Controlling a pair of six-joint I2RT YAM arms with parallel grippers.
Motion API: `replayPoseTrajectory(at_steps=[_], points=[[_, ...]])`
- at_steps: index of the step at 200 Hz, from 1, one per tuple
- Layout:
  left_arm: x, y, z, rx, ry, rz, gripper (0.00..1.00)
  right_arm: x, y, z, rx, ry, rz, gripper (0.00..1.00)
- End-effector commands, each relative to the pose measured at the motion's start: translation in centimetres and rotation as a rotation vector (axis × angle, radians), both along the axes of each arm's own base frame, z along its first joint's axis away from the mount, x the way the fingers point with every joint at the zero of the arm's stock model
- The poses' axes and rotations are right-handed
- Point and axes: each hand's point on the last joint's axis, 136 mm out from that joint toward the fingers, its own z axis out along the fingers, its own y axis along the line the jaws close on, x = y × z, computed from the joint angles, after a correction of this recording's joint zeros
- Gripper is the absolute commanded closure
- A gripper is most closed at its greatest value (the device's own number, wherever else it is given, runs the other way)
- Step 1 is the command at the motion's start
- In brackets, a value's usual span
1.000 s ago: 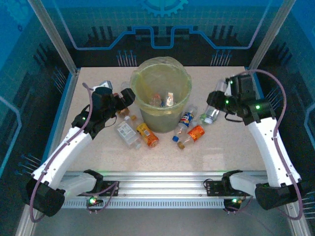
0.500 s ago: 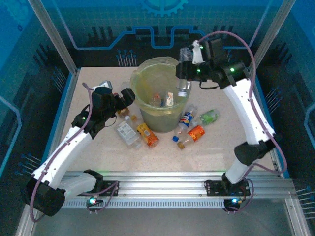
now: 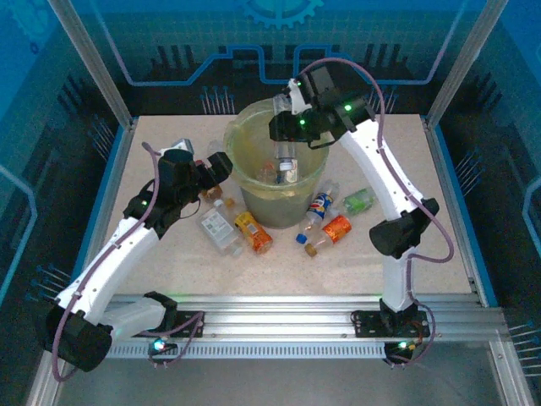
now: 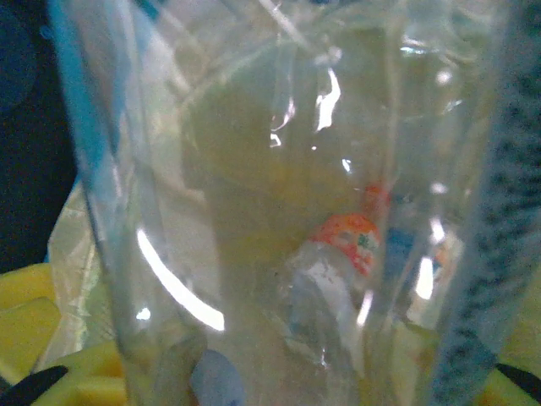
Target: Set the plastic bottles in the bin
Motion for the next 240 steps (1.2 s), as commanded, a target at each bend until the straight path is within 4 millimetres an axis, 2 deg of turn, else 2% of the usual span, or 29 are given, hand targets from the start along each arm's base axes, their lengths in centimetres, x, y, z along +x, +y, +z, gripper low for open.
replayPoseTrajectory(at_steps=[1,63,100,141,170,201,240], points=[[-0.5,0.3,-0.5,-0.011,0.02,-0.002,0.01,-0.6,0.8,-1.0,-0.041,0.018,0.027,0.54],[-0.8,0.7,-0.5,-0.009,0.017,0.009,0.01,-0.8,0.6,-4.4,-0.156,0.072,0.017,0.49],[-0.8,0.7,-0.7,-0.004,0.023,0.012,0.01,-0.9,0.3,-6.3,-0.205,0.104,0.011,0.4],[-1.0,1.1,-0.8,0.003,0.025,0.02,0.01,-0.5,-0.7,-7.3,-0.264,0.102,-0.021,0.3],[-1.1,1.4,-0.8,0.005,0.023,0.03,0.01,-0.4,-1.2,-7.1,-0.276,0.091,-0.032,0.23],[-1.2,1.5,-0.9,0.006,0.026,0.036,0.01,-0.4,-1.5,-6.1,-0.268,0.066,-0.036,0.21],[-1.2,1.7,-1.2,0.008,0.035,0.039,0.01,-1.0,-2.4,-3.3,-0.251,0.006,-0.046,0.19]])
